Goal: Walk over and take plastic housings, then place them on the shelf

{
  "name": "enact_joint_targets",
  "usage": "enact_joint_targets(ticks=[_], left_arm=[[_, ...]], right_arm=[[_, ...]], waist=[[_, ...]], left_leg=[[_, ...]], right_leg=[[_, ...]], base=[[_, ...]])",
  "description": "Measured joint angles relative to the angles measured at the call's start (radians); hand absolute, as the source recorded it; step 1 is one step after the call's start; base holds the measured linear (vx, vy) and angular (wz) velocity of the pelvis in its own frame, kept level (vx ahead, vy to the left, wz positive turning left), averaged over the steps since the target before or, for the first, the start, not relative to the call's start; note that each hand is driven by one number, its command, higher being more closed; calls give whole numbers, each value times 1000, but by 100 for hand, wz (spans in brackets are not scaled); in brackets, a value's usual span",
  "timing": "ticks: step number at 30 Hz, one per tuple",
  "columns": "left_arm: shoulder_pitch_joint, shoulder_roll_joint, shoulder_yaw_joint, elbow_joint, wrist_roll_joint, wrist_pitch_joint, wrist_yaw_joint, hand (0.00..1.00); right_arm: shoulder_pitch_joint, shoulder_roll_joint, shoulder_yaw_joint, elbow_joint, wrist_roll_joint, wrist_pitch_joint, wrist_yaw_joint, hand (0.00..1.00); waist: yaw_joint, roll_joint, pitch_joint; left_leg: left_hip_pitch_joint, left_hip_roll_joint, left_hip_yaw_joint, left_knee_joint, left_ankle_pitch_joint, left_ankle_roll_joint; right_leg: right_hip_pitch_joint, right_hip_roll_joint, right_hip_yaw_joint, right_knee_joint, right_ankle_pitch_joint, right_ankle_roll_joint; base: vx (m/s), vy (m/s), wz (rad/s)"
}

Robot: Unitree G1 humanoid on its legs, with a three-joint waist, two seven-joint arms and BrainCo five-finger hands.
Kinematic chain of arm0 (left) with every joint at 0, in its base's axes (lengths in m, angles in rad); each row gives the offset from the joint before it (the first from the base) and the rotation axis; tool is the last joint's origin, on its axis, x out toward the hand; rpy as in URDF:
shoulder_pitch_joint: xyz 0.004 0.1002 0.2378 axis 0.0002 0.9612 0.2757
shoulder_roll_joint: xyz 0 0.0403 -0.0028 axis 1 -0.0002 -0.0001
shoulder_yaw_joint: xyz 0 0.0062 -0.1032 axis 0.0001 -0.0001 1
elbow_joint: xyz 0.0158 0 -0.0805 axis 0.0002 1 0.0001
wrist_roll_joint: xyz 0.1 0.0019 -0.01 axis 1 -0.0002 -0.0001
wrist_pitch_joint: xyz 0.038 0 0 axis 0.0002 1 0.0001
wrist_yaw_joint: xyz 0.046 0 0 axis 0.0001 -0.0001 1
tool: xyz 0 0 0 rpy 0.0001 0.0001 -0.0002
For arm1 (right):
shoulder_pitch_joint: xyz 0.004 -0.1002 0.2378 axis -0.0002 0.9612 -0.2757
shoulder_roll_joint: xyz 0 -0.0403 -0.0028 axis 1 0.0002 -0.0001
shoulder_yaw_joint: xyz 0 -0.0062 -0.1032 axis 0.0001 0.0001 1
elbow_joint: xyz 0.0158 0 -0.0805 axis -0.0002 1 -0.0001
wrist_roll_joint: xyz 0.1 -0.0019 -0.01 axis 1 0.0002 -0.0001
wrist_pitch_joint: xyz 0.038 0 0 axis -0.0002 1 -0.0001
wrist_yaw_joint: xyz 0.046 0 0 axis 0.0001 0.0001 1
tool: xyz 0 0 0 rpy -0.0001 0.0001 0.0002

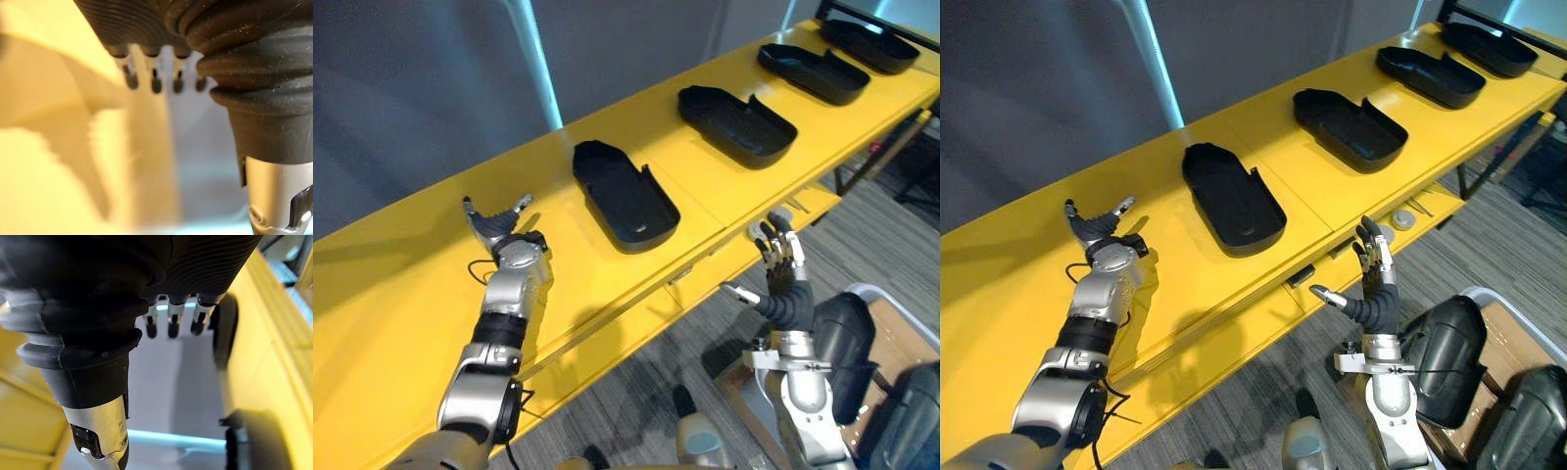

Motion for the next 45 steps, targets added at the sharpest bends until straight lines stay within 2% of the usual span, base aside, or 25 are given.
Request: enact_joint_targets(ticks=[3, 6, 8, 9, 11, 13, 15, 17, 18, 20, 22, 28, 32, 35, 39, 45], left_arm=[[156, -61, 13, -251, 28, -57, -52, 0], [307, -101, 2, -412, 45, -111, -88, 0], [435, -123, -15, -503, 74, -171, -134, 0], [495, -138, -14, -535, 77, -199, -157, 0], [578, -158, -13, -550, 44, -239, -189, 0], [656, -171, -12, -550, -15, -265, -257, 0], [731, -184, -12, -550, -20, -276, -343, 0], [767, -184, -9, -550, -24, -298, -400, 0], [796, -184, 1, -551, -64, -318, -460, 0], [816, -188, 15, -551, -98, -340, -508, 0], [824, -193, 23, -553, -129, -386, -581, 0], [828, -198, 26, -582, -141, -467, -752, 0], [828, -197, 22, -592, -221, -478, -852, 0], [828, -197, 18, -592, -252, -495, -865, 0], [833, -197, 18, -593, -254, -495, -881, 0], [837, -197, 22, -620, -254, -496, -894, 0]], right_arm=[[-39, 0, -7, -17, 8, 4, 3, 100], [-46, 2, -8, -17, 8, 19, 5, 100], [-42, 6, -10, -14, 21, 69, 27, 100], [-40, 9, -9, -8, 25, 95, 45, 100], [-34, 16, -8, 15, 27, 128, 57, 100], [-29, 32, -8, 63, 48, 163, 68, 100], [-27, 50, -12, 129, 74, 204, 69, 100], [-20, 50, -15, 162, 74, 213, 69, 100], [-19, 52, -22, 188, 73, 223, 67, 100], [-18, 57, -37, 210, 73, 224, 66, 100], [-18, 58, -59, 227, 73, 237, 66, 100], [-37, 58, -87, 324, 52, 244, 64, 100], [-75, 58, -117, 370, 51, 245, 32, 100], [-108, 58, -136, 408, 50, 245, -9, 100], [-139, 58, -151, 441, 45, 246, -49, 100], [-166, 58, -185, 456, 42, 246, -67, 100]], waist=[[35, 16, -27], [60, 17, -50], [79, 12, -60], [101, 9, -62], [117, 5, -64], [131, -5, -76], [147, -21, -87], [161, -28, -91], [164, -32, -92], [164, -37, -91], [184, -40, -90], [202, -53, -81], [209, -60, -64], [212, -68, -44], [220, -61, -29], [236, -59, -9]], left_leg=[[14, -8, -44, -21, 16, 3], [15, -14, -66, -28, 23, 4], [14, -20, -90, -39, 36, 4], [14, -20, -92, -40, 37, 2], [12, -20, -109, -42, 41, 1], [14, -20, -117, -51, 49, -3], [9, -21, -141, -58, 58, -6], [9, -21, -145, -63, 63, -7], [10, -24, -163, -69, 68, -7], [11, -24, -169, -70, 71, -7], [7, -23, -187, -69, 73, -9], [-5, -23, -223, -67, 76, -12], [-17, -30, -253, -65, 77, -12], [-23, -36, -278, -50, 77, -12], [-23, -40, -289, -49, 76, -12], [-30, -40, -307, -37, 74, -11]], right_leg=[[41, -12, -51, -14, 0, 0], [61, -19, -77, -25, -2, -1], [70, -24, -102, -30, -4, -3], [70, -23, -105, -30, -4, -3], [79, -24, -124, -29, -7, -6], [84, -24, -138, -29, -14, -15], [88, -23, -159, -28, -17, -18], [89, -22, -163, -28, -17, -19], [101, -24, -184, -28, -17, -18], [104, -25, -197, -25, -21, -17], [105, -23, -208, -19, -26, -18], [105, -24, -244, 8, -49, -22], [105, -29, -270, 32, -69, -20], [113, -32, -297, 47, -82, -21], [120, -41, -314, 63, -97, -19], [120, -41, -322, 77, -105, -20]], base=[[0, -6, 36], [-30, 1, 28], [-52, -16, 30], [-72, -18, 15], [-70, -24, 20], [-42, -22, 24], [-13, -26, 21], [4, -15, 17], [18, -14, 29], [14, -9, 24], [12, -15, 16], [11, -17, 18], [7, -10, 18], [13, -7, 28], [12, -5, 14], [3, -8, 7]])
